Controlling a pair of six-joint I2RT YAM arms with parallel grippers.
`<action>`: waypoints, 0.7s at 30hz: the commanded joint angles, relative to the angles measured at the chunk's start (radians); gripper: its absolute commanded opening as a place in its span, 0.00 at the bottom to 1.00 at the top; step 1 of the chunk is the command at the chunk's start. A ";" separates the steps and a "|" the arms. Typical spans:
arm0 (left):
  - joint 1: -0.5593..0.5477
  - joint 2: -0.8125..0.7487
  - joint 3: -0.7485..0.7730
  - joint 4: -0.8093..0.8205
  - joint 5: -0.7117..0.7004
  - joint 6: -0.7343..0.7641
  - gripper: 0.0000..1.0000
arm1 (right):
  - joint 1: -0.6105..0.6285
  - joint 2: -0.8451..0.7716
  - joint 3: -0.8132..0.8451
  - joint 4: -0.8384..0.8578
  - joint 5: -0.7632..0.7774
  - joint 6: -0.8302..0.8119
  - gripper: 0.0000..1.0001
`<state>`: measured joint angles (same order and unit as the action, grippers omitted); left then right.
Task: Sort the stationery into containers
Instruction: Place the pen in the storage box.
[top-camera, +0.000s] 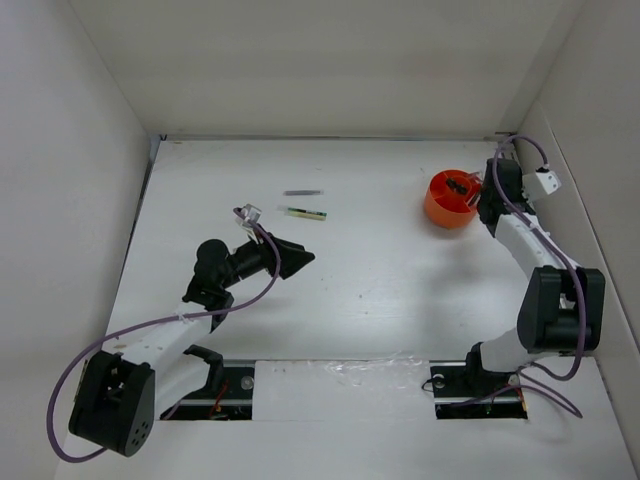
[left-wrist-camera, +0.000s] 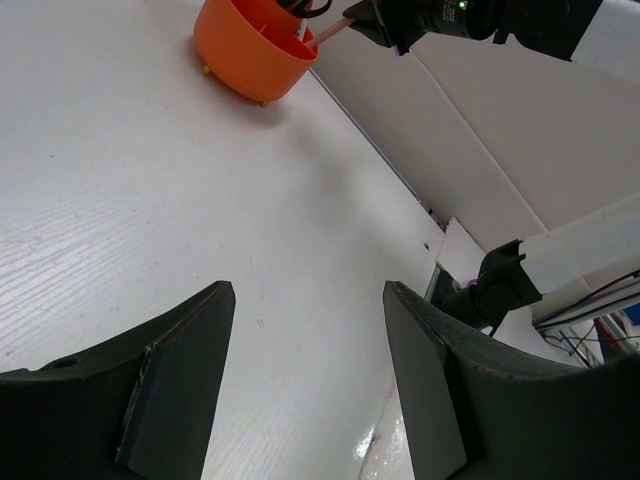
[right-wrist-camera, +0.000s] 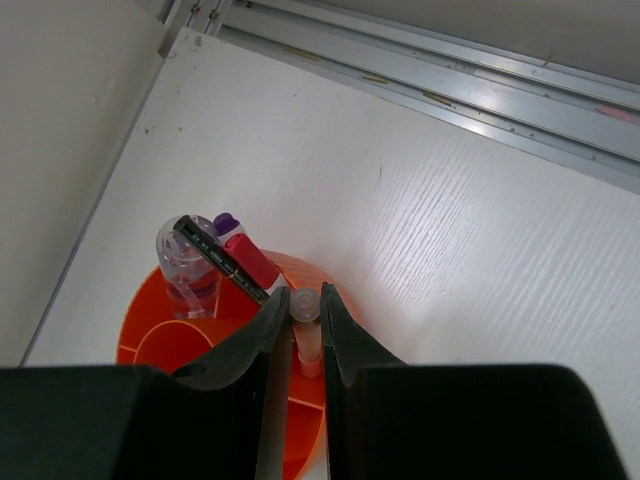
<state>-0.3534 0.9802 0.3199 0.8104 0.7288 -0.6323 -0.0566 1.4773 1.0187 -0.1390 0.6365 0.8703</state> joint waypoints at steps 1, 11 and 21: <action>-0.006 0.011 0.016 0.044 0.015 0.008 0.58 | 0.012 0.017 0.052 0.030 0.041 0.002 0.00; -0.006 0.020 0.016 0.044 0.015 0.017 0.58 | 0.052 0.098 0.095 0.030 0.061 0.002 0.05; -0.006 0.020 0.025 0.001 -0.014 0.036 0.57 | 0.072 0.028 0.116 0.021 0.042 -0.007 0.42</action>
<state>-0.3534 1.0027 0.3202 0.7918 0.7155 -0.6178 0.0048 1.5642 1.0859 -0.1356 0.6731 0.8680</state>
